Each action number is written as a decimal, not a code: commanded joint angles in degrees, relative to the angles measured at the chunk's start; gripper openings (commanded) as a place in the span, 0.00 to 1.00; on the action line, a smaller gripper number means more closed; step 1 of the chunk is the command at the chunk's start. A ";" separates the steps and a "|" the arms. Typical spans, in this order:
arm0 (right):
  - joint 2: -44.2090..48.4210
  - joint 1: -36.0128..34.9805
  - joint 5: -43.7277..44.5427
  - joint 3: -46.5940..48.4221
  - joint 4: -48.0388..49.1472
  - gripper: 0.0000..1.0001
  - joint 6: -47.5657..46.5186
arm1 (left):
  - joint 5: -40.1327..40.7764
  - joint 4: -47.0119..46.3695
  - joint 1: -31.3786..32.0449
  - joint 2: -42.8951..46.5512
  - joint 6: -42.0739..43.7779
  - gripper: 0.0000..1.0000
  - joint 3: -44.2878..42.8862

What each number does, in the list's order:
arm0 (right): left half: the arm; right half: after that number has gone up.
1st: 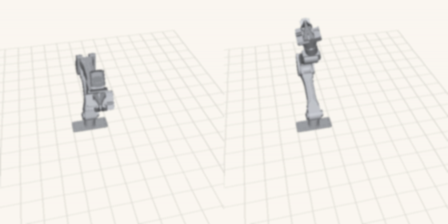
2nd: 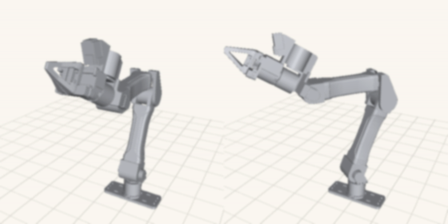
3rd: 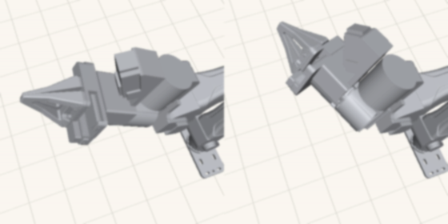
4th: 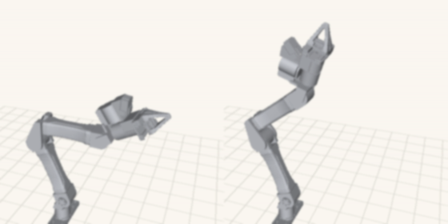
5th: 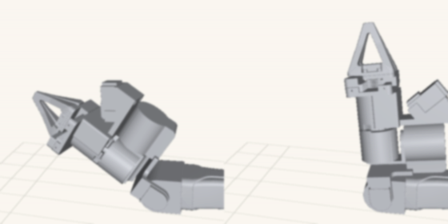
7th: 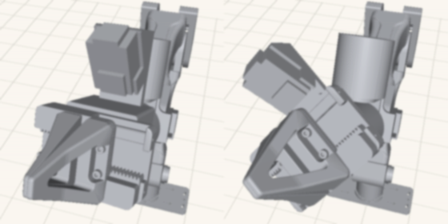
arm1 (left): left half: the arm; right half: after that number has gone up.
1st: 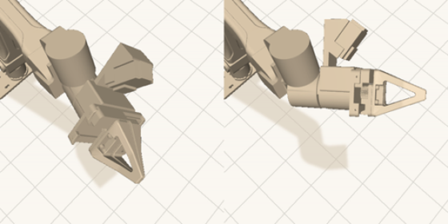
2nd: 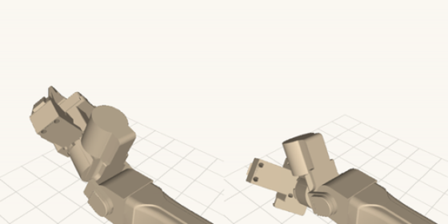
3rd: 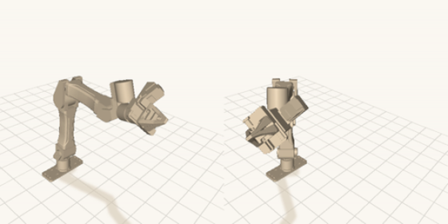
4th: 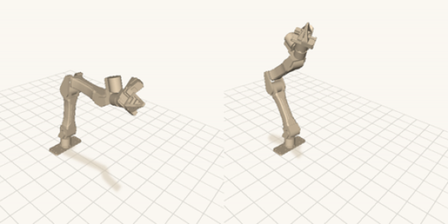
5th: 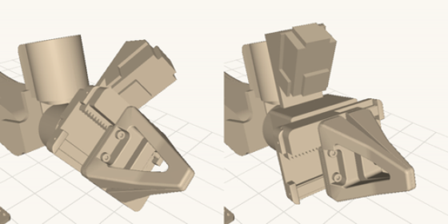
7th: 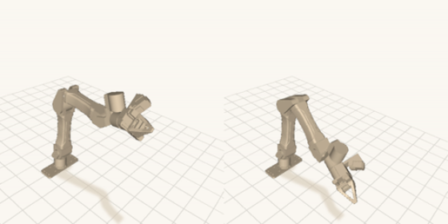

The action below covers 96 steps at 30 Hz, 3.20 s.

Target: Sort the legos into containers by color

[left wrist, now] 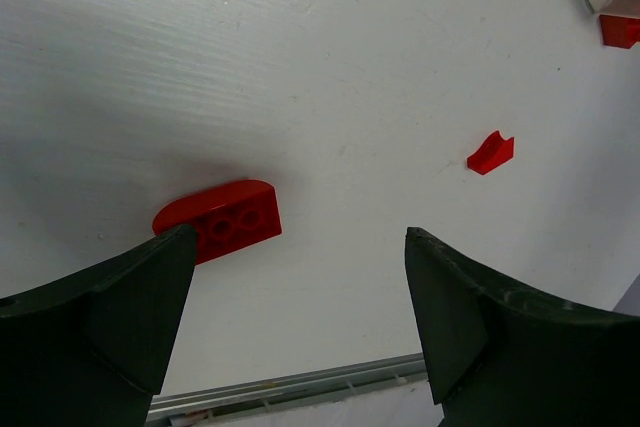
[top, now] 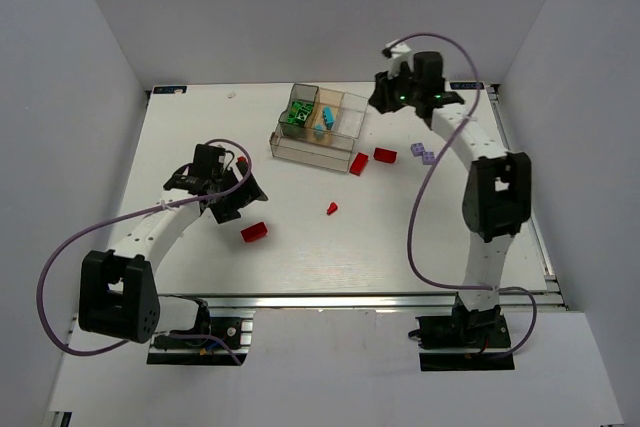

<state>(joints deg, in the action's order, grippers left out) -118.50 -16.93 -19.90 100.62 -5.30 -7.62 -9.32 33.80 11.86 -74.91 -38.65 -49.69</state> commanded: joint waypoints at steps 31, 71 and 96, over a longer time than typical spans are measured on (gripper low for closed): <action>0.21 16.31 9.96 -11.06 -22.21 0.74 -18.40 | 0.00 -0.23 0.36 -3.57 -0.19 0.94 -4.18; -10.51 4.54 -16.75 16.52 -11.58 0.10 -14.63 | -3.95 -7.08 0.36 -1.03 1.12 0.94 -5.24; -16.06 -1.18 -5.85 13.99 -4.37 0.57 -17.08 | -3.25 -10.07 0.36 2.67 -1.87 0.94 -1.11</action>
<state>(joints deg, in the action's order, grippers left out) -134.10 -18.41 -26.61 114.65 -9.96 -22.92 -12.51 25.26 11.90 -73.82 -40.40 -51.07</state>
